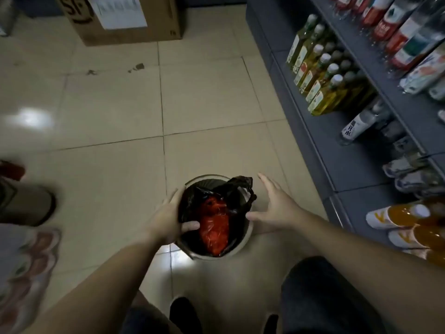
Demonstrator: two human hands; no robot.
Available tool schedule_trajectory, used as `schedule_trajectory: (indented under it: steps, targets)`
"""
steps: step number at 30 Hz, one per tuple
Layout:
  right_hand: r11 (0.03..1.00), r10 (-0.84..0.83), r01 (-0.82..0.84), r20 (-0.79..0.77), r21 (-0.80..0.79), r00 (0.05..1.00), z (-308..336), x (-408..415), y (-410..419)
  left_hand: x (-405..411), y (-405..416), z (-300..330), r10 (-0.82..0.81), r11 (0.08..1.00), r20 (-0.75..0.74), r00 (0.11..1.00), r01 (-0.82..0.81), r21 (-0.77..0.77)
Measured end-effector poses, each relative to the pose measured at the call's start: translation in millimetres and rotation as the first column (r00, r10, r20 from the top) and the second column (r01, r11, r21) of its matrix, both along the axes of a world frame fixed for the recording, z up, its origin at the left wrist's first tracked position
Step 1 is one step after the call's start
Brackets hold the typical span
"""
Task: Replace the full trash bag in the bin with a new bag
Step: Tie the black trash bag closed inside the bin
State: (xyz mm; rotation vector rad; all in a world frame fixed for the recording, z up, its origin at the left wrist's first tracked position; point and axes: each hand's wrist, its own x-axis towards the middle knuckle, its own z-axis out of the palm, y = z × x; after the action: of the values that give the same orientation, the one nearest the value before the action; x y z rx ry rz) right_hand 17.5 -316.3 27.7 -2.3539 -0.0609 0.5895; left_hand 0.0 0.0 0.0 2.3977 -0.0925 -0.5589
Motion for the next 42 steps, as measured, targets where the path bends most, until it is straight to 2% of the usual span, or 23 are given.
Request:
schedule_trajectory:
  steps: [7,11,14,16,18,21,24,26,29,31,34,36,38,40,42]
  targets:
    - [0.967,0.132,-0.136,0.034,0.216,0.991,-55,21,33,1,-14,-55,0.053,0.988,0.141,0.989,-0.031,-0.152]
    - [0.952,0.168,-0.187,0.096,0.242,0.981,-51,19,60,2,-32,-52,0.143,0.961,0.189,0.971,-0.091,-0.261]
    - [0.956,0.138,-0.17,0.146,0.237,0.98,-46,20,74,6,-40,-43,0.189,0.95,0.242,0.952,-0.115,-0.289]
    - [0.953,0.073,-0.111,0.142,0.282,0.987,-45,24,80,6,-41,-37,0.222,0.932,0.195,0.955,-0.149,-0.332]
    - [0.956,-0.001,-0.038,0.134,0.292,0.991,-47,28,85,2,-43,-34,0.329,0.871,0.108,0.938,-0.257,-0.419]
    - [0.973,-0.038,0.005,0.14,0.232,0.989,-47,31,88,-1,-48,-33,0.482,0.712,-0.039,0.875,-0.417,-0.565]
    - [0.935,-0.16,0.1,0.156,0.339,0.975,-47,28,82,0,-48,-28,0.566,0.545,-0.168,0.807,-0.519,-0.658]
    - [0.885,-0.223,0.161,0.093,0.437,0.97,-49,21,77,-1,-49,-25,0.593,0.498,-0.187,0.783,-0.539,-0.68]
    - [0.833,-0.261,0.248,-0.044,0.494,0.964,-57,12,77,-4,-56,-23,0.611,0.461,-0.227,0.758,-0.574,-0.677]
    - [0.79,-0.349,0.334,-0.07,0.514,0.934,-56,15,77,-3,-57,-20,0.601,0.467,-0.216,0.77,-0.557,-0.687]
    - [0.822,-0.38,0.299,0.075,0.486,0.922,-59,20,71,-1,-50,-15,0.579,0.532,-0.177,0.796,-0.533,-0.658]
    - [0.868,-0.307,0.271,0.021,0.416,0.951,-65,18,68,-4,-45,-13,0.543,0.524,-0.235,0.806,-0.544,-0.656]
    - [0.837,-0.244,0.271,-0.118,0.475,0.962,-73,12,68,-9,-43,-13,0.464,0.514,-0.298,0.834,-0.528,-0.676]
    - [0.702,-0.233,0.317,-0.216,0.638,0.948,-83,13,69,-11,-41,-16,0.415,0.645,-0.256,0.873,-0.481,-0.594]
    - [0.642,-0.285,0.373,-0.244,0.67,0.927,-87,16,70,-10,-38,-20,0.367,0.841,-0.068,0.928,-0.362,-0.401]
